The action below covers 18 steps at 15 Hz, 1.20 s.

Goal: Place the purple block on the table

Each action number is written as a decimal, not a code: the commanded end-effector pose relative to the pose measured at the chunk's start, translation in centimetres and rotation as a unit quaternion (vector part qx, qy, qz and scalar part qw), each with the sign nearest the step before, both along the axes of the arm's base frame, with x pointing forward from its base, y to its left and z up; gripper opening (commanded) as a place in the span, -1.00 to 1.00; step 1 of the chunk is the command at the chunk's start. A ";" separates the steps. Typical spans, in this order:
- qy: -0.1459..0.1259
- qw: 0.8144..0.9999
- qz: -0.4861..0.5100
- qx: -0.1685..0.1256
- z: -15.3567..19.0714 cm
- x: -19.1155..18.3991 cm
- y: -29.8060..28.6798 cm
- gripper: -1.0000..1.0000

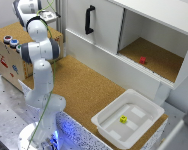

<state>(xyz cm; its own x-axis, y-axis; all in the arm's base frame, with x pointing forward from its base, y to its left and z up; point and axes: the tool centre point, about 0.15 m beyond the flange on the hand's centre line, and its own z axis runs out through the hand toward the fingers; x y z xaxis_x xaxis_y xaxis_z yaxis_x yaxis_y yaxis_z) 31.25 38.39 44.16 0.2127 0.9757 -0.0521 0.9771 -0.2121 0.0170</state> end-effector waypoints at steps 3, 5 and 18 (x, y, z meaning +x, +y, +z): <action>-0.077 0.987 -0.083 0.114 -2.9 -2.8 -12.8 -1.00; -0.075 0.985 -0.106 0.110 -3.7 -3.2 -16.0 -1.00; -0.045 0.925 -0.362 0.105 -16.3 -2.9 -24.2 -1.00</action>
<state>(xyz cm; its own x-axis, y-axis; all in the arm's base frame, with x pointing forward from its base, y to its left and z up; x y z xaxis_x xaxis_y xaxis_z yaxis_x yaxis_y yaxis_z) 27.84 14.28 33.83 0.7275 0.6784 0.1030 0.6798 -0.7329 0.0263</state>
